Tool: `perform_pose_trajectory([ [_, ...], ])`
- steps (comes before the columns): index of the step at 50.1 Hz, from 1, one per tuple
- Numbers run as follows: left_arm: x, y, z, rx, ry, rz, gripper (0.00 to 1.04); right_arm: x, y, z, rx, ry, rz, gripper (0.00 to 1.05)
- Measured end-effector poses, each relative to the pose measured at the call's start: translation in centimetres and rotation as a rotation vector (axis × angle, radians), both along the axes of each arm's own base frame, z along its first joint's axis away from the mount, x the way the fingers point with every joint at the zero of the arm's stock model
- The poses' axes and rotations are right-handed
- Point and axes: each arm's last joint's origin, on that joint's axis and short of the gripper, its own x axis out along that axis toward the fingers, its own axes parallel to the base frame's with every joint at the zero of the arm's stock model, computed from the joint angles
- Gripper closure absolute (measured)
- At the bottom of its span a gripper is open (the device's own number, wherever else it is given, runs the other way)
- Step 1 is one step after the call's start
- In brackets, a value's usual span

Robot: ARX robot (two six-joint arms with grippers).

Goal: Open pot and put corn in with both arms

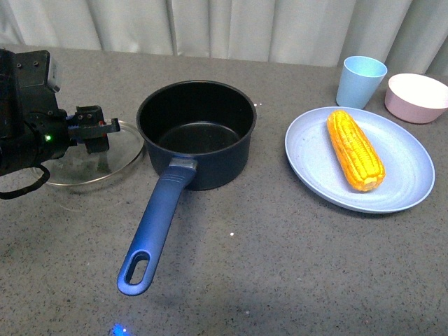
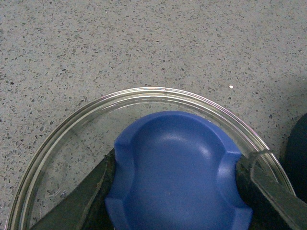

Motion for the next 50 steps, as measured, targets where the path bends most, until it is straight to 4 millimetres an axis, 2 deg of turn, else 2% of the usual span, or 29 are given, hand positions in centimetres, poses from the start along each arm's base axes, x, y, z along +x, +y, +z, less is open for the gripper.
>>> perform_pose_trajectory([
  [12,0.0,0.2,-0.1,-0.027,0.014,0.0,0.48,0.0,0.0,0.0,0.0,0.0,0.0,0.09],
  [20,0.1,0.3,-0.1,-0.032,0.012,-0.002,0.15,0.0,0.0,0.0,0.0,0.0,0.0,0.09],
  [23,0.1,0.4,0.0,-0.031,0.01,0.003,0.05,0.0,0.0,0.0,0.0,0.0,0.0,0.09],
  [24,0.0,0.5,0.1,-0.031,0.008,0.005,0.05,0.0,0.0,0.0,0.0,0.0,0.0,0.09],
  [31,-0.5,1.0,1.7,-0.028,-0.032,0.037,0.06,0.0,0.0,0.0,0.0,0.0,0.0,0.09],
  [35,-1.1,1.3,3.7,-0.024,-0.076,0.061,0.06,0.0,0.0,0.0,0.0,0.0,0.0,0.09],
  [41,-3.2,1.6,7.5,-0.008,-0.169,0.079,0.07,0.0,0.0,0.0,0.0,0.0,0.0,0.09],
  [45,-4.8,1.8,8.8,0.008,-0.312,0.015,0.17,0.0,0.0,0.0,0.0,0.0,0.0,0.09],
  [50,-8.3,1.9,10.5,0.05,-0.466,-0.013,0.35,0.0,0.0,0.0,0.0,0.0,0.0,0.09],
])
